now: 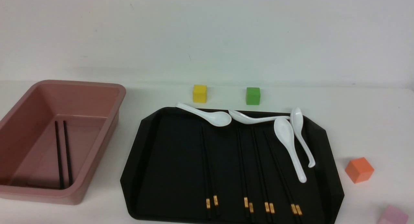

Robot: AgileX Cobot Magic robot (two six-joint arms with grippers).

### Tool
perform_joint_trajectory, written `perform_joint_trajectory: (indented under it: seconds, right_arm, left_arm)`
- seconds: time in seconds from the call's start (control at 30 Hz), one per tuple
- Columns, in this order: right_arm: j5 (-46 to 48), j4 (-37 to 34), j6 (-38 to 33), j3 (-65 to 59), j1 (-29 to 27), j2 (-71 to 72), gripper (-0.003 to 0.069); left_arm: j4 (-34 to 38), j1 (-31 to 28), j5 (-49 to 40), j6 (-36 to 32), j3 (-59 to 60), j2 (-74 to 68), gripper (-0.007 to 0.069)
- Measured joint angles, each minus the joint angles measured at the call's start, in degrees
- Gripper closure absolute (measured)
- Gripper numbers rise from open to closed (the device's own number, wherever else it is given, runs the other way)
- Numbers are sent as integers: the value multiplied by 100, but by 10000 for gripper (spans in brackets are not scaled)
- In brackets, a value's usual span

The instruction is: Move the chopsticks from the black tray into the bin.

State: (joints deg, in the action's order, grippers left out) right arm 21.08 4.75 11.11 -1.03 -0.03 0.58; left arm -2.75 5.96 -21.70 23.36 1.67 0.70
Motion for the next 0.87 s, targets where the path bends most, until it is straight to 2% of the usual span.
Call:
perform_joint_trajectory:
  seconds: [0.87]
  right_arm:
    - [0, 0, 0, 0, 0, 0, 419]
  left_arm:
    - [0, 0, -4, 0, 0, 0, 604]
